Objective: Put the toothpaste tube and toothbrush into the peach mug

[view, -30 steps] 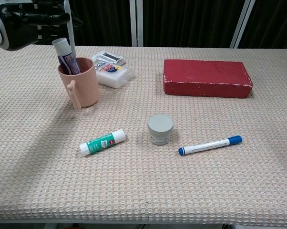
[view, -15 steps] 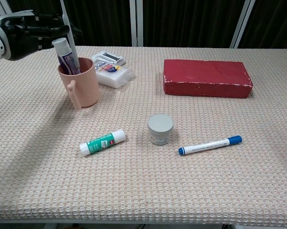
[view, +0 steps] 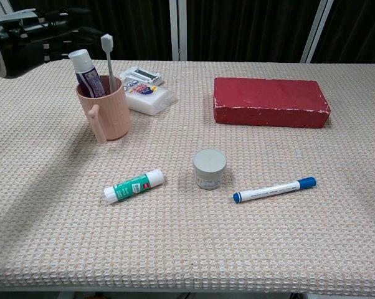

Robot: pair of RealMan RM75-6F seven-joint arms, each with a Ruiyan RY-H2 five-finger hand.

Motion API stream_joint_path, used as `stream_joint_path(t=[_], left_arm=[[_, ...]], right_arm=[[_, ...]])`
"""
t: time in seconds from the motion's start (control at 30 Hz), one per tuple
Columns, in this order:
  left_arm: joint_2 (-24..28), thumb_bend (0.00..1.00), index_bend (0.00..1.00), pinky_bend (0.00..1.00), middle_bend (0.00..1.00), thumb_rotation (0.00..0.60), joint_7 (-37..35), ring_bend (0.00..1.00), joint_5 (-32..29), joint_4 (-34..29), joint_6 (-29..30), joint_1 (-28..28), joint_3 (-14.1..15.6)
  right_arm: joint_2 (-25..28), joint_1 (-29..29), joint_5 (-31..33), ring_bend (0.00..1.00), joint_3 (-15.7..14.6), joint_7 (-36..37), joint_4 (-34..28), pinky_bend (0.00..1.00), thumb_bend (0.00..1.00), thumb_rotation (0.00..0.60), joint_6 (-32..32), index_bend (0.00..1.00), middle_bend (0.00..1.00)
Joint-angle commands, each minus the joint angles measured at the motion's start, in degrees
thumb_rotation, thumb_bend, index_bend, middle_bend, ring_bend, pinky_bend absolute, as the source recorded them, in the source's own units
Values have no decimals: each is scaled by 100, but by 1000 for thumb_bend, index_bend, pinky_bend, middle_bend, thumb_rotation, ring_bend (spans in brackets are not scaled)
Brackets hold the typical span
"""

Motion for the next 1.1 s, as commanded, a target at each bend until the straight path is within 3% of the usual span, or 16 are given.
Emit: stream_joint_path(t=[0.03,0.2,0.33,0.43,0.5,0.6,0.77,0.93,1.1], left_arm=[[106,392,107,161,226,422,90,98,155,-52,338,142,58],[380,371,123,186,165,438,1011,87,496,-67,1277,483,175],[519,351,212,207,146,398,3554,87,843,437,2402,951,492],[642,304,226,207,140,379,5287,88,1048,726,3108,1432,841],[764,287,226,205,137,370,5776,88,1053,693,3362,1795,1099],[1002,270,218,209,137,275,6036,88,947,492,3355,2208,1466],[1377,248,191,202,137,183,6205,87,913,55,3412,2718,1921],[1443,248,187,195,137,168,6328,82,1117,-107,3661,2948,2084],[1352,247,185,191,137,164,6185,79,1276,-64,3872,3021,2046]], right_arm=[[6,1,-11,0,2,7,-5,0,477,502,8,0,0],[10,-10,-31,0,-35,2,12,0,477,502,-9,0,0],[-26,-39,0,0,-80,-70,117,0,466,503,-32,0,0],[-58,-81,41,0,-118,-218,237,0,451,502,-30,0,0],[-80,-123,81,0,-154,-338,303,0,442,502,-28,0,0],[-120,-176,125,0,-192,-504,426,0,431,502,-12,0,0],[-212,-257,226,0,-285,-600,627,0,388,500,-96,0,0],[-273,-255,164,0,-333,-656,679,0,385,502,-133,0,0],[-271,-231,110,0,-334,-682,618,0,386,502,-150,0,0]])
